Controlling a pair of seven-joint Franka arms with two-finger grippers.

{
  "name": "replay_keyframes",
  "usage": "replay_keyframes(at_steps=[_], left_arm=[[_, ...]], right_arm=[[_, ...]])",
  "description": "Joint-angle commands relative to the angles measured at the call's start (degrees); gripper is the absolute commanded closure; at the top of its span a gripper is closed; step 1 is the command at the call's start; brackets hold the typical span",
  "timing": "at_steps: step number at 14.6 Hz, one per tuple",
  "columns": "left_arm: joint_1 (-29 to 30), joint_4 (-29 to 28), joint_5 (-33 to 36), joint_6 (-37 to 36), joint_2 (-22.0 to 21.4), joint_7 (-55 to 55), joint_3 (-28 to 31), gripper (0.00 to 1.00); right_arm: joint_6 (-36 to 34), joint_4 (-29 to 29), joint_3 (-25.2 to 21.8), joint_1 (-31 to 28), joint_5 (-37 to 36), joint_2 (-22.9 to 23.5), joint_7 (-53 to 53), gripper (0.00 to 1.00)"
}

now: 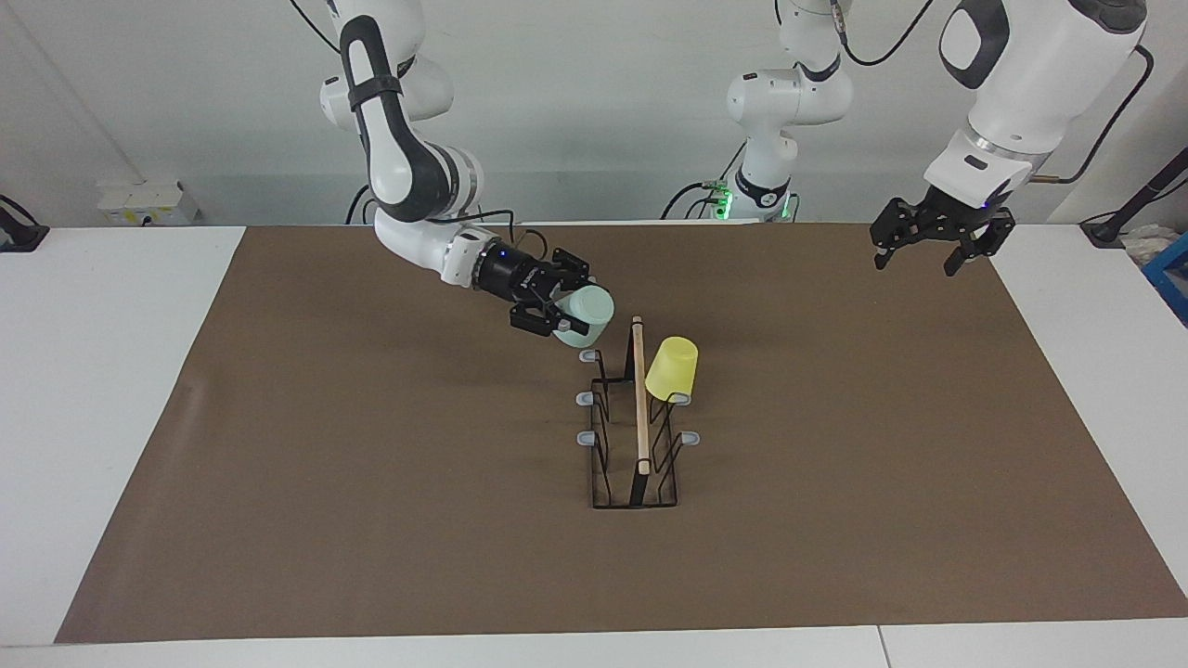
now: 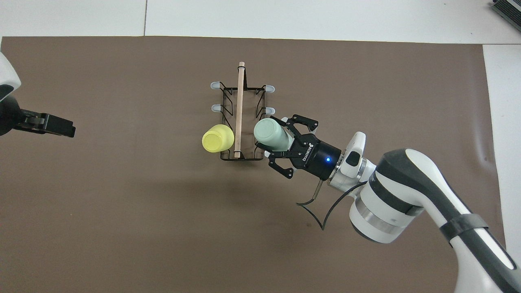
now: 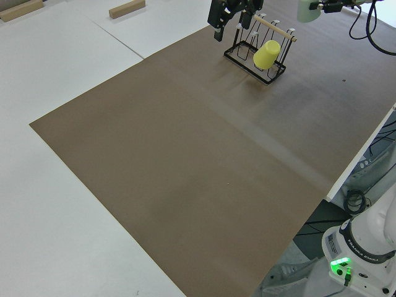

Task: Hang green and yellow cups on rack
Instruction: 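Move the green cup with the right gripper onto a rack peg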

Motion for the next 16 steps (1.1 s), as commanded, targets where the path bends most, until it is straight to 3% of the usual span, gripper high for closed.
replay_keyframes(at_steps=[1,6,9,16], left_arm=[[0.64,-1.96,0.94,0.05,-1.68,-0.7,-0.6,0.0],[0.73,-2.14,0.94,0.4,-1.86,-0.52,-0.69,0.0],[0.81,-2.14,0.94,0.14,-1.86,-0.52,-0.6,0.0],[0.9,-1.35,1.12,-0.65,-1.6,-0.44,-0.52,0.0]], right_arm=[[0.62,1.8,0.11,0.41,3.62,2.43,-3.41,0.97],[1.68,2.5,0.2,0.5,5.38,3.22,-4.82,0.97],[-2.27,4.96,0.11,1.37,9.94,8.66,-8.59,0.97],[-5.34,2.78,0.2,1.38,11.18,9.46,-10.26,0.96]])
